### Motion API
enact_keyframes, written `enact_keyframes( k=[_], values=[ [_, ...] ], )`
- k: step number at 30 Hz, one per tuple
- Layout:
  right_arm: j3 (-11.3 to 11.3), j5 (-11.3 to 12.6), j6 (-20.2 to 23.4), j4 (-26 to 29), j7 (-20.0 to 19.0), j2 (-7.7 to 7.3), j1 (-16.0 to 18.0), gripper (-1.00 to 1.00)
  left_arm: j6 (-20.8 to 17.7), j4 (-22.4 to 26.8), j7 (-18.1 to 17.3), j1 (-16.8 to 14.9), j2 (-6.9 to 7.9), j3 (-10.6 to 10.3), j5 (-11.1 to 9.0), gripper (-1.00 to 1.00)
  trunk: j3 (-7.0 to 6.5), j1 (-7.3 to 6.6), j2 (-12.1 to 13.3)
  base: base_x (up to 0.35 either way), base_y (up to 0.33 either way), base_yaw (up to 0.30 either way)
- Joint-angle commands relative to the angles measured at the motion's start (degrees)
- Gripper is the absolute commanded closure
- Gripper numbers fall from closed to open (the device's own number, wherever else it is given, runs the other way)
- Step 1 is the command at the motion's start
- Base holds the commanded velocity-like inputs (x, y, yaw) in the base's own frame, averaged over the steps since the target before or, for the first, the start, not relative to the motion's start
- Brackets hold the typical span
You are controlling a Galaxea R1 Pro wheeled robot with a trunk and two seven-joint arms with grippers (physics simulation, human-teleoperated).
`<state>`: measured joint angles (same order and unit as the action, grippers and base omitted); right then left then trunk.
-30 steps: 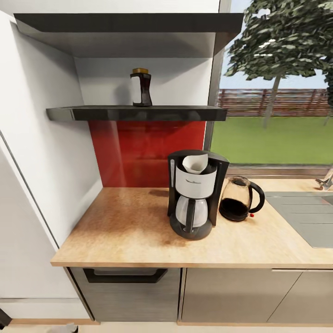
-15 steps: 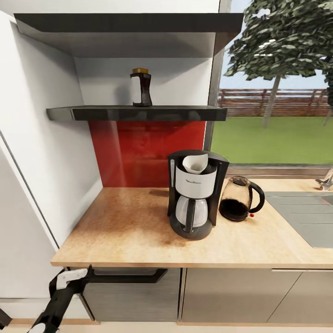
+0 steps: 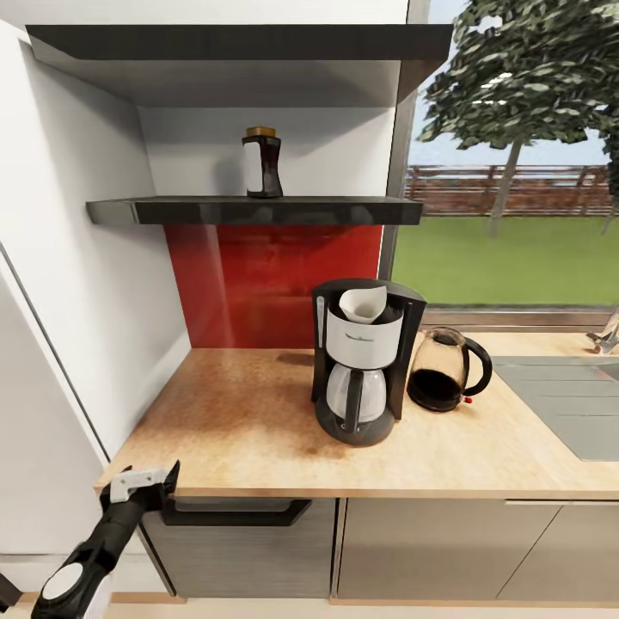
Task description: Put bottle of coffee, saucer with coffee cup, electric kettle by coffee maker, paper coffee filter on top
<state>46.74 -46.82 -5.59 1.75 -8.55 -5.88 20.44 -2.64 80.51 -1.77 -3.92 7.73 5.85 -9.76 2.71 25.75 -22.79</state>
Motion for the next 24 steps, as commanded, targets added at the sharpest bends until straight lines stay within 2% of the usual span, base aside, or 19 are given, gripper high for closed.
enact_keyframes(
  k=[1, 6, 8, 12, 14, 15, 17, 18, 21, 24],
  values=[
    [0.49, -0.36, -0.12, 0.01, -0.24, -0.01, 0.04, -1.0, -2.08, 1.68, -0.21, -0.08, -0.03, 0.01, -0.8, -1.0, 0.13, 0.04, -0.13, 0.0, 0.0, 0.0],
    [0.48, -0.37, -0.12, 0.01, -0.24, -0.01, 0.04, -1.0, -9.06, 7.1, -0.24, -0.7, -0.3, -0.23, -1.14, -1.0, 0.13, 0.04, -0.13, 0.0, 0.0, 0.0],
    [0.5, -0.35, -0.12, 0.01, -0.24, -0.01, 0.04, -1.0, -12.32, 8.71, -0.25, -2.82, -0.46, -0.41, -1.41, -1.0, 0.13, 0.04, -0.13, 0.0, 0.0, 0.0],
    [0.47, -0.35, -0.12, 0.01, -0.24, -0.01, 0.04, -1.0, -16.07, 9.24, -0.25, -6.89, -0.58, -0.54, -1.54, -1.0, 0.13, 0.04, -0.13, 0.0, 0.0, 0.0],
    [0.5, -0.35, -0.12, 0.01, -0.24, -0.01, 0.04, -1.0, -19.31, 9.35, -0.25, -10.59, -0.6, -0.57, -1.57, -1.0, 0.13, 0.04, -0.13, 0.0, 0.0, 0.0],
    [0.52, -0.31, -0.12, 0.01, -0.24, -0.01, 0.04, -1.0, -23.04, 9.39, -0.25, -14.81, -0.6, -0.58, -1.57, -1.0, 0.13, 0.04, -0.13, 0.0, 0.0, 0.0],
    [0.52, -0.3, -0.12, 0.01, -0.24, -0.01, 0.04, -1.0, -24.98, 9.4, -0.25, -17.43, -0.65, -0.64, -1.58, -1.0, 0.13, 0.04, -0.13, 0.0, 0.0, 0.0],
    [0.53, -0.29, -0.12, 0.01, -0.24, -0.01, 0.04, -1.0, -27.11, 9.4, -0.25, -20.54, -0.68, -1.36, -1.58, -1.0, 0.13, 0.04, -0.13, 0.0, 0.0, 0.0],
    [0.54, -0.26, -0.3, 0.25, -0.24, -0.01, 0.04, -1.0, -29.53, 9.36, -0.09, -25.4, -1.07, -5.06, -1.51, -1.0, 0.13, 0.04, -0.13, 0.0, 0.0, 0.0],
    [0.55, -0.28, -0.36, 0.32, -0.24, 0.06, 0.04, -1.0, -30.57, 9.33, 0.01, -27.69, -1.93, -6.72, -1.44, -1.0, 0.13, 0.04, -0.13, 0.0, 0.0, 0.0]
  ],
)
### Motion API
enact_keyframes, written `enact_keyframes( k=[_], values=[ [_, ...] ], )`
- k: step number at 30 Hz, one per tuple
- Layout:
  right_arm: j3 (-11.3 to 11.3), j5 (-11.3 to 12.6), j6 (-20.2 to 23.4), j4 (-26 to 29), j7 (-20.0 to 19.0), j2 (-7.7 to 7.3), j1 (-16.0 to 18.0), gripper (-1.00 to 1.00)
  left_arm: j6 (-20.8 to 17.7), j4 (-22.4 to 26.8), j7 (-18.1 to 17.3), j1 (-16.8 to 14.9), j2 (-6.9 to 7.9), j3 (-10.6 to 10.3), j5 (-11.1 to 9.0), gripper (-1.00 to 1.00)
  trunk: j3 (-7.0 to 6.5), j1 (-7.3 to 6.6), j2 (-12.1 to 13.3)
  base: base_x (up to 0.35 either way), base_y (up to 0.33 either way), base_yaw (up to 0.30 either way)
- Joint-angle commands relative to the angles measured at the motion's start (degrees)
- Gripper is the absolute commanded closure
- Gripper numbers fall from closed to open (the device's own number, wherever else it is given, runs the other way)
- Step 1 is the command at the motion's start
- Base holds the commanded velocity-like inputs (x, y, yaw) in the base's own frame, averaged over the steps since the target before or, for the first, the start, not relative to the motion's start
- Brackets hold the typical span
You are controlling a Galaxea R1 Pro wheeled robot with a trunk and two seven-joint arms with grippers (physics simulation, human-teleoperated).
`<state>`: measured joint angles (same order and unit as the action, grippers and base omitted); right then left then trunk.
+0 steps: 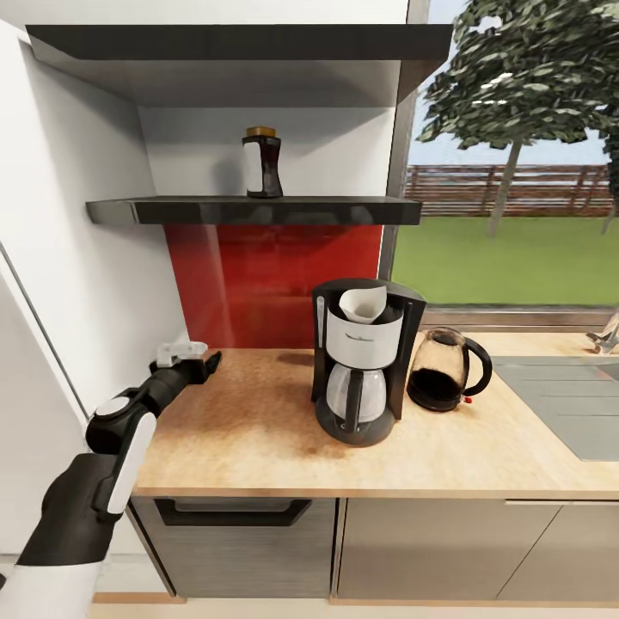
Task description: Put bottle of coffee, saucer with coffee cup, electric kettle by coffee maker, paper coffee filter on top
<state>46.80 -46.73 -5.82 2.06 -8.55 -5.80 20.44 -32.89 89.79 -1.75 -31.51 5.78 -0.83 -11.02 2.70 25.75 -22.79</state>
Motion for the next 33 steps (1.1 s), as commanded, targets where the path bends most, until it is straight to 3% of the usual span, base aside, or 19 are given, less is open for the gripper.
enact_keyframes(
  k=[1, 7, 14, 17, 21, 27, 33],
  values=[
    [0.49, -0.38, -0.12, 0.01, -0.24, 0.02, 0.04, -1.0, -1.28, 0.05, 0.02, -1.15, -0.41, -0.42, -0.13, -1.0, 0.14, 0.04, -0.13, 0.0, 0.0, 0.0],
    [0.44, -0.38, -0.07, -0.18, -0.24, 0.08, 0.04, -1.0, -6.14, -0.02, 0.07, -7.0, -2.17, -1.27, -0.05, -1.0, 0.14, 0.04, -0.13, 0.0, 0.0, 0.0],
    [0.48, -0.38, -0.12, -0.04, -0.24, -0.05, 0.04, -1.0, -11.71, -0.26, 0.23, -16.29, -4.95, -4.19, 0.2, -1.0, 0.14, 0.04, -0.13, 0.0, 0.0, 0.0],
    [0.49, -0.45, -0.08, -0.03, -0.24, -0.21, 0.04, -1.0, -14.54, -0.3, 0.42, -19.56, -6.76, -4.5, 0.41, -1.0, 0.14, 0.04, -0.13, 0.0, 0.0, 0.0],
    [0.45, -0.47, -0.07, -0.08, -0.24, -0.32, 0.04, -1.0, -15.6, -0.31, 0.85, -22.98, -9.12, -4.6, 0.52, -1.0, 0.14, 0.04, -0.13, 0.0, 0.0, 0.0],
    [0.42, -0.47, -0.07, -0.21, -0.24, -0.35, -0.04, -1.0, -20.44, -0.88, 1.08, -30.38, -10.36, -4.56, 0.48, -1.0, 0.14, 0.04, -0.13, 0.0, 0.0, 0.0],
    [0.4, -0.47, -0.07, -0.22, -0.24, -0.35, -0.05, -1.0, -21.63, -2.74, 1.13, -35.98, -11.8, -4.53, 0.48, -1.0, 0.14, 0.04, -0.13, 0.0, 0.0, 0.0]
  ],
)
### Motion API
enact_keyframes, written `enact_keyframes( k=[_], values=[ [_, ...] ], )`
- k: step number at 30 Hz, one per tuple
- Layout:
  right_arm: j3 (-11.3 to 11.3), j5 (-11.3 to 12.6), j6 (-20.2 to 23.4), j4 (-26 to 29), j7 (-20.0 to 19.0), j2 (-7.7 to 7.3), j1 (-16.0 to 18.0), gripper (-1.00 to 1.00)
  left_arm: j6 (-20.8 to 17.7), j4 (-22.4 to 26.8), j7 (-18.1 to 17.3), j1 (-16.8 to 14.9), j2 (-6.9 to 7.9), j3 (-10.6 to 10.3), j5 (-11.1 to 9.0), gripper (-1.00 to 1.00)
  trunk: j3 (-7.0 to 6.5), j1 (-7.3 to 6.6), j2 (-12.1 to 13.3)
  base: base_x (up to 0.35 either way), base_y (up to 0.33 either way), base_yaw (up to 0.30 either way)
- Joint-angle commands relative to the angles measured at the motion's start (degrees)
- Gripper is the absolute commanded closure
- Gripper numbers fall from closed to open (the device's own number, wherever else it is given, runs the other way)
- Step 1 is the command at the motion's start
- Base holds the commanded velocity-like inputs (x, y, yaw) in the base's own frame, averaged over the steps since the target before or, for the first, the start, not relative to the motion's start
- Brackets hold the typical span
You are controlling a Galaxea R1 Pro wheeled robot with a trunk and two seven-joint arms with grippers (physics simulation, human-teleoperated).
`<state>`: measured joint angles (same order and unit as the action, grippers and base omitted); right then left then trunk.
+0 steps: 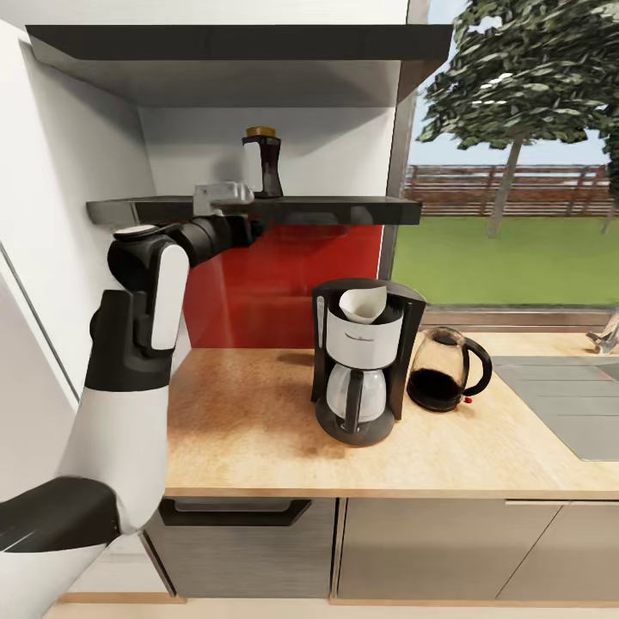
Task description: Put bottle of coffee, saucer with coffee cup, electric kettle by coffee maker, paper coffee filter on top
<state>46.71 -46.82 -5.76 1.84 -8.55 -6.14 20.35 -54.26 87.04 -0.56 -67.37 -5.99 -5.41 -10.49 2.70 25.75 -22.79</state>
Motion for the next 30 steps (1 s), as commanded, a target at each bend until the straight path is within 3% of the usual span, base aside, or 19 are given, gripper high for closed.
enact_keyframes(
  k=[1, 8, 19, 30],
  values=[
    [0.48, -0.37, -0.13, 0.01, -0.24, -0.02, 0.04, -1.0, -0.3, -0.13, -0.06, -0.69, -0.14, 0.04, -0.05, -1.0, 0.14, 0.04, -0.13, 0.0, 0.0, 0.0],
    [0.48, -0.37, -0.13, -0.06, -0.24, -0.02, -0.06, -1.0, -0.32, -4.73, 0.0, -6.26, -0.68, 0.2, -0.27, -1.0, 0.14, 0.04, -0.13, 0.0, 0.0, 0.0],
    [0.48, -0.37, -0.13, -0.02, -0.24, -0.02, -0.29, -1.0, 0.67, -25.14, 1.36, -21.66, -1.36, 0.52, -0.23, -1.0, 0.14, 0.04, -0.13, 0.0, 0.0, 0.0],
    [0.48, -0.37, 0.08, 0.01, -0.26, -0.02, -0.31, -1.0, 11.16, -46.72, 8.21, -33.71, -0.86, 0.19, 0.4, -1.0, 0.14, 0.04, -0.13, 0.0, 0.0, 0.0]
  ],
)
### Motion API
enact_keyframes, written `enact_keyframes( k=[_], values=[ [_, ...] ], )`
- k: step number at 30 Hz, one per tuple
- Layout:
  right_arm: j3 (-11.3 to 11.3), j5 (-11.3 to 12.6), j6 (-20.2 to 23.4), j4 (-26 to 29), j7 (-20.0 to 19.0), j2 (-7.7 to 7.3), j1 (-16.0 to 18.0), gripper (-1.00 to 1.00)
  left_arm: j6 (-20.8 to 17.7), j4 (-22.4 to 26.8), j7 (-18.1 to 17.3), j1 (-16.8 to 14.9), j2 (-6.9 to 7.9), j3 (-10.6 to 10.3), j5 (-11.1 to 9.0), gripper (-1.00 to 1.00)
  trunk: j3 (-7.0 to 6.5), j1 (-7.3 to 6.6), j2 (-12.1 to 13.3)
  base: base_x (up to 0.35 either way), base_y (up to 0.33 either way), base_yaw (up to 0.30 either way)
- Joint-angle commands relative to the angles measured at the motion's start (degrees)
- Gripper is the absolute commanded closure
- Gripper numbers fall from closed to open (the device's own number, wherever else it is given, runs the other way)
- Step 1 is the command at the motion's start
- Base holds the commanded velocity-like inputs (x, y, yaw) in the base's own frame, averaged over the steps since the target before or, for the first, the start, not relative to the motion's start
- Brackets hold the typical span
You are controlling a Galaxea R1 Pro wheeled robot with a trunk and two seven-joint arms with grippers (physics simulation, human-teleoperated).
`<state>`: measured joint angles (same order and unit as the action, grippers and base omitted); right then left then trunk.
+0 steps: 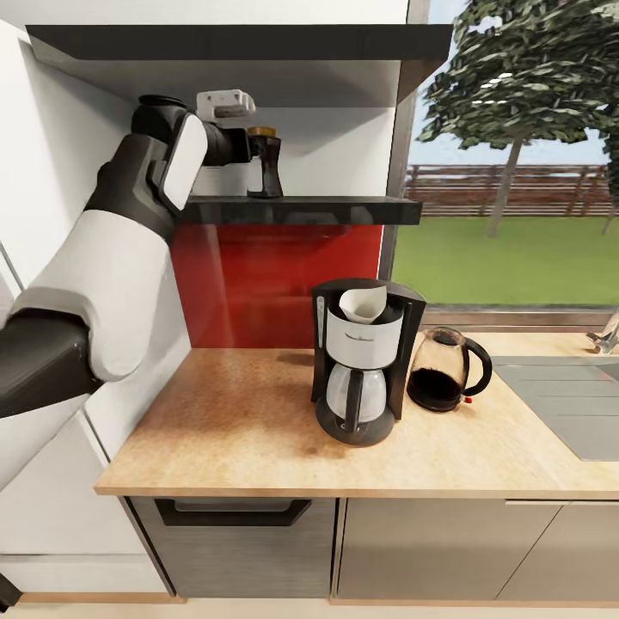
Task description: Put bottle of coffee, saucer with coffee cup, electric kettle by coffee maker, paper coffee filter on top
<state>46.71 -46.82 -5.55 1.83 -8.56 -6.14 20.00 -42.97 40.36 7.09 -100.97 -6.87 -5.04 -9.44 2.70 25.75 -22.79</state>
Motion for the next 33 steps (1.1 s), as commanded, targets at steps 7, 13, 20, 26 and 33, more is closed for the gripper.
enact_keyframes(
  k=[7, 13, 20, 26, 33],
  values=[
    [0.52, -0.38, -0.08, 0.11, -0.31, -0.15, 0.04, -1.0, 3.59, -4.09, 2.27, -1.93, 0.28, -0.35, -0.25, -1.0, 0.14, 0.04, -0.13, 0.0, 0.0, 0.0],
    [0.56, -0.38, -0.07, 0.18, -0.31, -0.18, 0.04, -1.0, 4.0, -4.52, 2.46, -1.95, 0.28, -0.66, -0.15, -1.0, 0.14, 0.04, -0.13, 0.0, 0.0, 0.0],
    [0.4, -0.66, -0.03, -0.05, -0.25, 0.41, -2.24, -1.0, 3.75, -3.97, 3.01, -0.47, -0.22, -1.26, 0.97, -1.0, 0.14, 0.04, -0.13, 0.008, 0.0, 0.0],
    [0.4, -0.66, -0.32, 0.0, -0.2, 0.09, -3.25, -1.0, 3.47, -3.9, 4.94, 0.02, -1.02, -3.19, 2.82, -1.0, 0.14, 0.04, -0.13, 0.194, -0.082, 0.0],
    [0.4, -0.64, -0.34, 0.01, -0.14, -1.03, -4.1, -1.0, 3.32, -3.89, 7.19, 0.01, -1.21, -3.83, 5.07, -1.0, 0.14, 0.04, -0.13, 0.271, -0.137, 0.0]
  ],
)
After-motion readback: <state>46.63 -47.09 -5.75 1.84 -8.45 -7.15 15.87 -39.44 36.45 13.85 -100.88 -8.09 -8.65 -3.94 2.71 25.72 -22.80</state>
